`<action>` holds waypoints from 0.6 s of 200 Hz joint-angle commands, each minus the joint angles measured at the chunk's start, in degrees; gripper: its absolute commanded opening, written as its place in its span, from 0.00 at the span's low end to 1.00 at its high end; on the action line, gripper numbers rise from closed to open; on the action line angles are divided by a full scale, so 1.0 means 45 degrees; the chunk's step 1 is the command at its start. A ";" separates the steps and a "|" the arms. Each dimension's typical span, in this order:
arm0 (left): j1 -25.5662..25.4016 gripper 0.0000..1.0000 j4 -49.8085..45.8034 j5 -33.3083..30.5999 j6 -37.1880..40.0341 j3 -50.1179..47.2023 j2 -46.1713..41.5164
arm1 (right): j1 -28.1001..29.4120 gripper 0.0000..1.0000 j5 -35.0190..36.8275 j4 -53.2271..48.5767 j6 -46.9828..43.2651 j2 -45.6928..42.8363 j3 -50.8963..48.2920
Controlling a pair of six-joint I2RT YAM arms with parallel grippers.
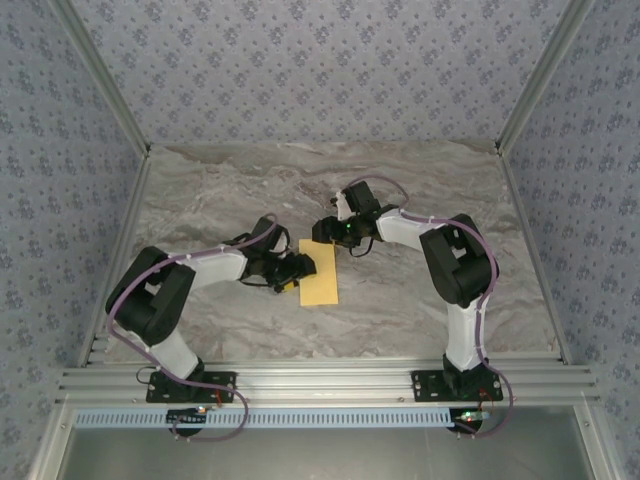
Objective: Fold a paper plane with a square sheet of paper (fold left side to right side)
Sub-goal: Third fold the triangle at the center of the table.
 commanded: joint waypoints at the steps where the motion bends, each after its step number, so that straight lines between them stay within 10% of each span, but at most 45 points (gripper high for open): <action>1: -0.0143 0.63 0.0410 0.0367 -0.0239 0.0110 0.0269 | 0.0058 0.60 0.0246 -0.0482 -0.0334 0.0200 0.0096; 120: -0.0186 0.19 -0.0580 -0.0355 -0.0230 0.0082 -0.0759 | -0.0177 0.64 0.1319 -0.0153 -0.1681 -0.1967 -0.1352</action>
